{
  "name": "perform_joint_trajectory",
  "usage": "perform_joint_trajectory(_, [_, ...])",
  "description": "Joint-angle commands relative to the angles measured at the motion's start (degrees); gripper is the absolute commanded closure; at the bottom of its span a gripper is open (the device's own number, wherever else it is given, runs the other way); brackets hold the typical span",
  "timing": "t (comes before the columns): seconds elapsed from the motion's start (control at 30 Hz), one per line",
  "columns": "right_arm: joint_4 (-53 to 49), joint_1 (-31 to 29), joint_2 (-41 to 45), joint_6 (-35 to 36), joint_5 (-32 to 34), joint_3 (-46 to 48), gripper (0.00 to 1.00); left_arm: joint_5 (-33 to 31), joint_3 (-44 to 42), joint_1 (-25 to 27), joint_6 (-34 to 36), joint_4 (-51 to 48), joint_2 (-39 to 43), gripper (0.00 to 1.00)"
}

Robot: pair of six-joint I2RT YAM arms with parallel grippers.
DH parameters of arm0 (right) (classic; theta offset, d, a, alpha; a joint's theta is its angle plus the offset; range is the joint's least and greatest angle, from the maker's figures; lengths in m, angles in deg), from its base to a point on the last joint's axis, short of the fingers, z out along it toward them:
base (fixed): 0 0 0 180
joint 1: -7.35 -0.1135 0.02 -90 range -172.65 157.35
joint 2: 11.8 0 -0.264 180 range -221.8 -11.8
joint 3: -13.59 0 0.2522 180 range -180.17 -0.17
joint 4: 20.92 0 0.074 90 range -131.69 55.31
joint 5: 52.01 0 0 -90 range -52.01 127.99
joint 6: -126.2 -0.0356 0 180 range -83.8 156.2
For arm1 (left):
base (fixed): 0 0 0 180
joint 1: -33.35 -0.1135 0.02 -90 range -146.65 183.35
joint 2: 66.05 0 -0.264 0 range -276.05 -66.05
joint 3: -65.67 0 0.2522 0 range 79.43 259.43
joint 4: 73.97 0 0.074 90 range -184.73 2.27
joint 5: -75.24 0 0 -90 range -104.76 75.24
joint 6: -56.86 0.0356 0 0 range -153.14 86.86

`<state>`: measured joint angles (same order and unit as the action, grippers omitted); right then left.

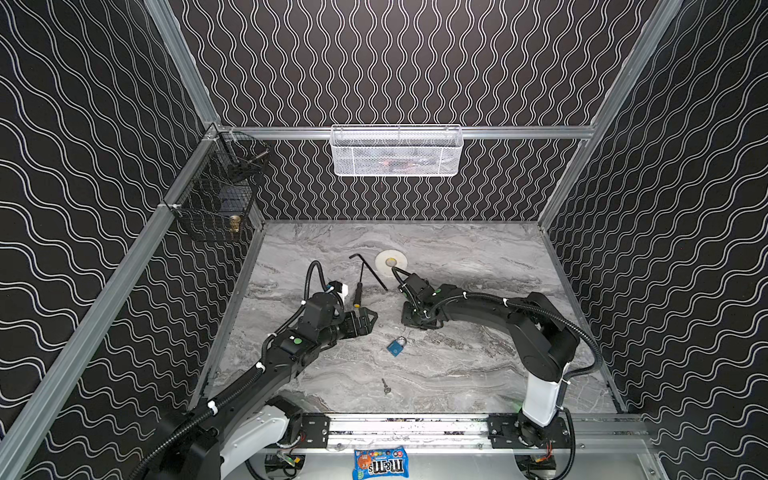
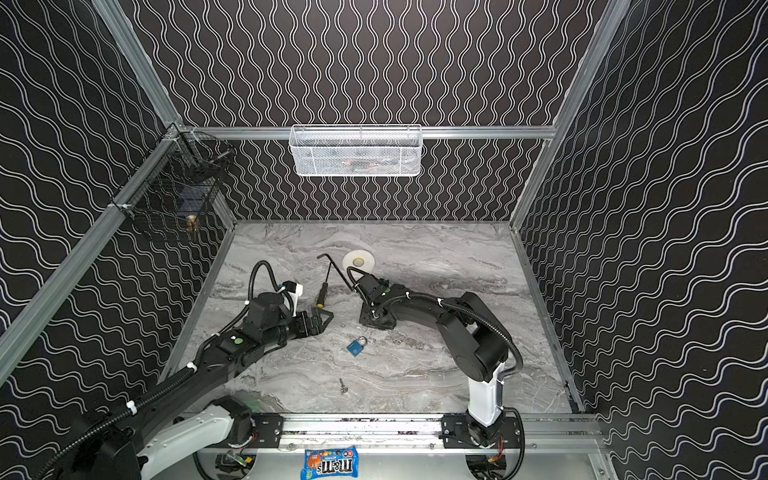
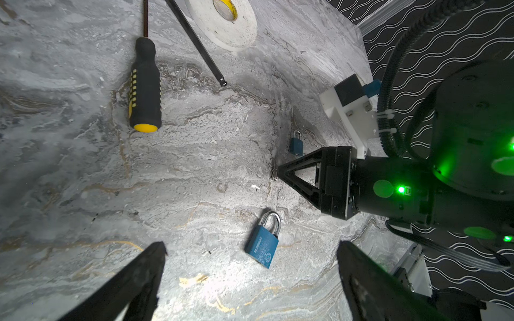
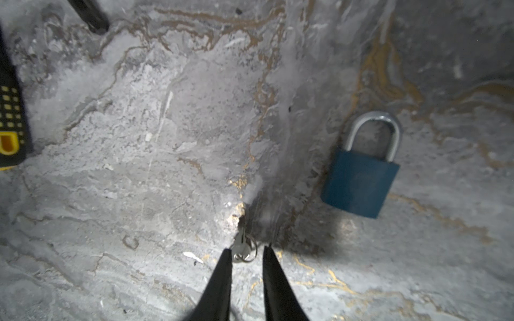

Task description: Unlock with the key

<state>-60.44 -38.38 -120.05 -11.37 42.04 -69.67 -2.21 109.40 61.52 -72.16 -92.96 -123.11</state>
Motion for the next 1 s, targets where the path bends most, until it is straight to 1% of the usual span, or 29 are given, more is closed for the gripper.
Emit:
perform_joint_trajectory(0.0, [0.0, -0.45, -0.12, -1.38, 1.4, 0.12, 0.78, -0.05, 0.31, 0.21, -0.7, 1.8, -0.25, 0.01])
perform_joint_trajectory(0.07, [0.05, -0.49, -0.12, -1.38, 1.62, 0.4, 0.78, -0.12, 0.22, 0.33, -0.77, 1.92, -0.36, 0.01])
perform_joint_trajectory(0.17, [-0.34, -0.58, -2.35, -1.22, 2.11, 0.37, 0.79, -0.25, 0.4, 0.5, -0.7, 1.96, -0.55, 0.01])
perform_joint_trajectory(0.63, [-0.38, -0.58, -2.98, -0.34, 2.64, 0.5, 0.84, -0.34, 0.92, 1.33, -0.8, 2.51, -1.91, 0.01])
perform_joint_trajectory(0.97, [0.31, -0.15, -2.76, 1.92, 2.28, -0.47, 0.92, 0.02, 1.07, 1.81, -1.68, 3.19, -2.58, 0.01])
